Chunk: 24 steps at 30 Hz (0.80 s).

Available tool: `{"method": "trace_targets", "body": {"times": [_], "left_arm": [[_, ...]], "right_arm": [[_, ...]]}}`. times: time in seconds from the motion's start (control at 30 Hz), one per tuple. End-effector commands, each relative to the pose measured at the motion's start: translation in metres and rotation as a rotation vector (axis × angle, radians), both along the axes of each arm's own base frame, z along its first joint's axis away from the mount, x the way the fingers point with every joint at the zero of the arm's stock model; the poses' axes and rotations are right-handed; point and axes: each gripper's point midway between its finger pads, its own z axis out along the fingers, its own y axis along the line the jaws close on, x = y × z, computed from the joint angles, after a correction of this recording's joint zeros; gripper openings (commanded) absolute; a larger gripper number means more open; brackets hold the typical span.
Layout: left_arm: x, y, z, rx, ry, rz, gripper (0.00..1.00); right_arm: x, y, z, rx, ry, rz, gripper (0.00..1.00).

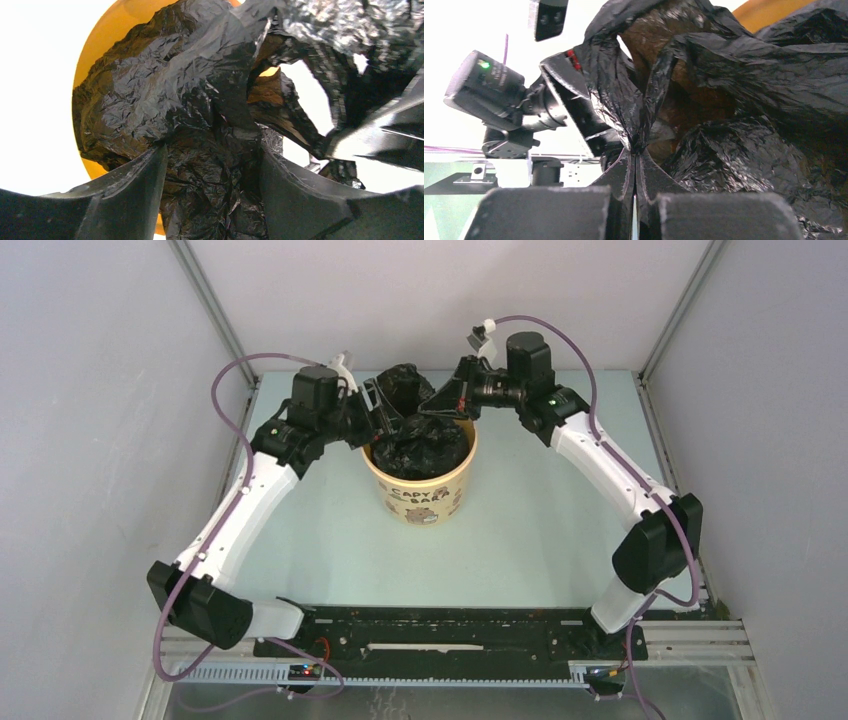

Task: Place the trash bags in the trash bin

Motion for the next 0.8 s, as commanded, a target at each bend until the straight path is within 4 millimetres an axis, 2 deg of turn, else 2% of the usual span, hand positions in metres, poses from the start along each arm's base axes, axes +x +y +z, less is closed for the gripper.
{"method": "trace_targets", "body": {"times": [0.0,0.1,0.2,0.3,0.4,0.53,0.63,0.7,0.77], "left_arm": [[-0.012,0.006,0.018,0.043,-0.089,-0.051,0.72],[-0.019,0.011,0.032,0.078,-0.107,-0.072,0.75],[-0.028,0.014,0.050,0.070,-0.144,-0.079,0.78],[-0.037,0.019,0.077,0.041,-0.210,-0.065,0.79],[-0.033,0.031,0.101,0.046,-0.306,-0.008,0.79],[-0.013,0.058,0.132,0.027,-0.404,0.158,0.85],[0.014,0.066,0.137,-0.051,-0.393,0.249,0.88],[0.033,0.056,0.129,-0.094,-0.340,0.234,0.88],[0.049,0.033,0.122,-0.134,-0.309,0.136,0.85]], "right_arm": [[0.000,0.003,-0.005,-0.037,-0.023,0.029,0.00],[0.001,0.001,0.004,-0.041,-0.040,0.026,0.00],[-0.002,-0.001,0.022,-0.032,-0.075,0.024,0.00],[-0.006,-0.003,0.028,-0.030,-0.077,0.028,0.00],[-0.014,-0.005,0.032,-0.028,-0.079,0.030,0.00],[-0.027,-0.008,0.037,-0.022,-0.080,0.031,0.00],[-0.035,-0.008,0.038,-0.020,-0.086,0.032,0.00],[-0.037,-0.008,0.036,-0.024,-0.080,0.031,0.00],[-0.038,-0.008,0.034,-0.029,-0.072,0.033,0.00]]}}
